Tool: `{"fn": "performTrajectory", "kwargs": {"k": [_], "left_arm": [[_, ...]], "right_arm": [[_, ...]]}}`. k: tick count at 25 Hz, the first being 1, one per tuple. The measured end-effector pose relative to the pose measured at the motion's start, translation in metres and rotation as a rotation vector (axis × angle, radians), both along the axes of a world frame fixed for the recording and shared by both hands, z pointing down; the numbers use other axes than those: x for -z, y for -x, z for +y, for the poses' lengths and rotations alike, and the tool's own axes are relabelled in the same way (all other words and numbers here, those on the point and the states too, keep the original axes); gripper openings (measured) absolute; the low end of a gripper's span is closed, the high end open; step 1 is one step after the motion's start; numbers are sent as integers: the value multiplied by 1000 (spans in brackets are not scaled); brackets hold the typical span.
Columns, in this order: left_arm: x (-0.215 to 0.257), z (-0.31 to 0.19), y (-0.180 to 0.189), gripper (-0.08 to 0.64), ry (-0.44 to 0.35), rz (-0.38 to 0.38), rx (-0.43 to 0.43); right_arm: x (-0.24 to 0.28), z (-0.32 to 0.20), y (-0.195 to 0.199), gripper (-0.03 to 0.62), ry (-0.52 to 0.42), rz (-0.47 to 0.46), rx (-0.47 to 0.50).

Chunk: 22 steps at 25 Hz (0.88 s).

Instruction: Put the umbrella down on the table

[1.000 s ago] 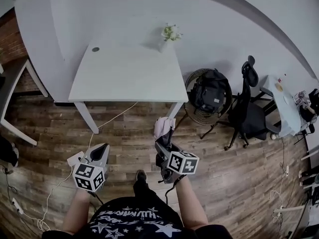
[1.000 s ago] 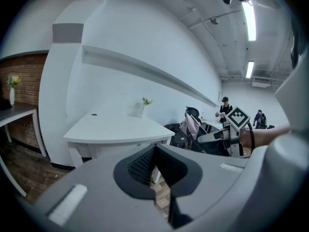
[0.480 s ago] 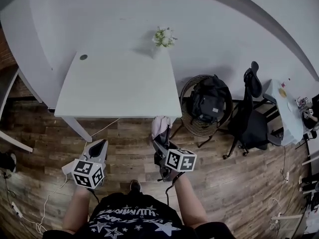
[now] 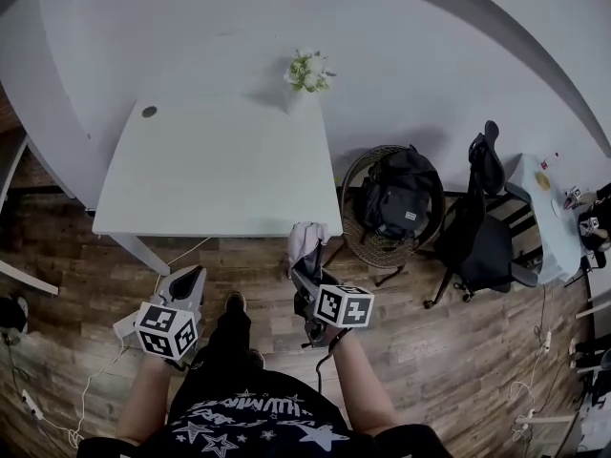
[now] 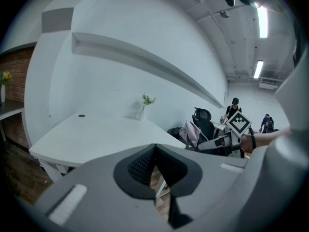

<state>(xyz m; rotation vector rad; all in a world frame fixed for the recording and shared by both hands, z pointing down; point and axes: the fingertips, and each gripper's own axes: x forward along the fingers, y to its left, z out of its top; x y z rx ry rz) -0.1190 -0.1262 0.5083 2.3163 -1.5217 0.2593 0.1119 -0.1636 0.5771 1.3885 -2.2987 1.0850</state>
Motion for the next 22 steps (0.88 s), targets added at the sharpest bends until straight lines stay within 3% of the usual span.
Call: {"fn": "performTrajectory", "kwargs": {"k": [15, 22], "left_arm": [[-16, -153, -50, 5, 12, 29, -152], [-23, -218, -63, 5, 37, 31, -195]], "right_arm": [[-16, -108, -46, 253, 26, 41, -135], [-30, -164, -60, 253, 63, 120, -152]]}}
